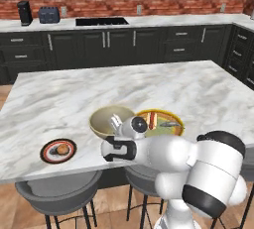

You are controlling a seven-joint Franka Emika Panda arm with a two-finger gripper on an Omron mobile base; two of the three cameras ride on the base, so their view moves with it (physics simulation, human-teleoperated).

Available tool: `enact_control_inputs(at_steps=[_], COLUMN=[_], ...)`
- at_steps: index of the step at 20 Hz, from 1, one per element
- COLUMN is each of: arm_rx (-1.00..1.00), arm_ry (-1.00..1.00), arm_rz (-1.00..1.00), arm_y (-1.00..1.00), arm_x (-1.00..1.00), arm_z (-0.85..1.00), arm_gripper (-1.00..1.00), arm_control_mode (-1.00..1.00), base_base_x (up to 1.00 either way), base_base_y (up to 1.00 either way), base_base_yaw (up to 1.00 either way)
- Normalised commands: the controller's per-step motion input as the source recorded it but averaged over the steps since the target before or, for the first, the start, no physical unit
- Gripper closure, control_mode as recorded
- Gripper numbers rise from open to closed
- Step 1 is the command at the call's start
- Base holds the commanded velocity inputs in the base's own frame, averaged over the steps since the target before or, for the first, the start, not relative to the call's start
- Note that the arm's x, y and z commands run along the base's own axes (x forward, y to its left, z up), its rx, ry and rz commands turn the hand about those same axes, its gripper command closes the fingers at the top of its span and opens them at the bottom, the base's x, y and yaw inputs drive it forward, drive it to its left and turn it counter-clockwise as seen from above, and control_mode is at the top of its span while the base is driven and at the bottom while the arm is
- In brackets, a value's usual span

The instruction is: Take the smaller bowl and place it next to the appetizer plate on the dining counter , and place the larger bowl next to the plate with cooked food.

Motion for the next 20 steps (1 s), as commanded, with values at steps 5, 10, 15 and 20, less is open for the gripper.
enact_control_inputs(at_steps=[5,10,15,20], arm_rx=[0.00,0.03,0.09,0.01], arm_ry=[0.03,0.00,0.00,0.18], arm_rz=[0.00,0.00,0.00,0.00], arm_y=[0.08,-0.19,-0.26,-0.57], arm_x=[0.06,-0.18,-0.48,-0.52], arm_z=[-0.11,0.37,0.77,0.99], arm_gripper=[-1.00,-1.00,-1.00,-1.00], arm_control_mode=[-1.00,-1.00,-1.00,-1.00], base_base_x=[0.00,0.00,0.00,0.00], base_base_y=[0.00,0.00,0.00,0.00], base_base_yaw=[0.00,0.00,0.00,0.00])
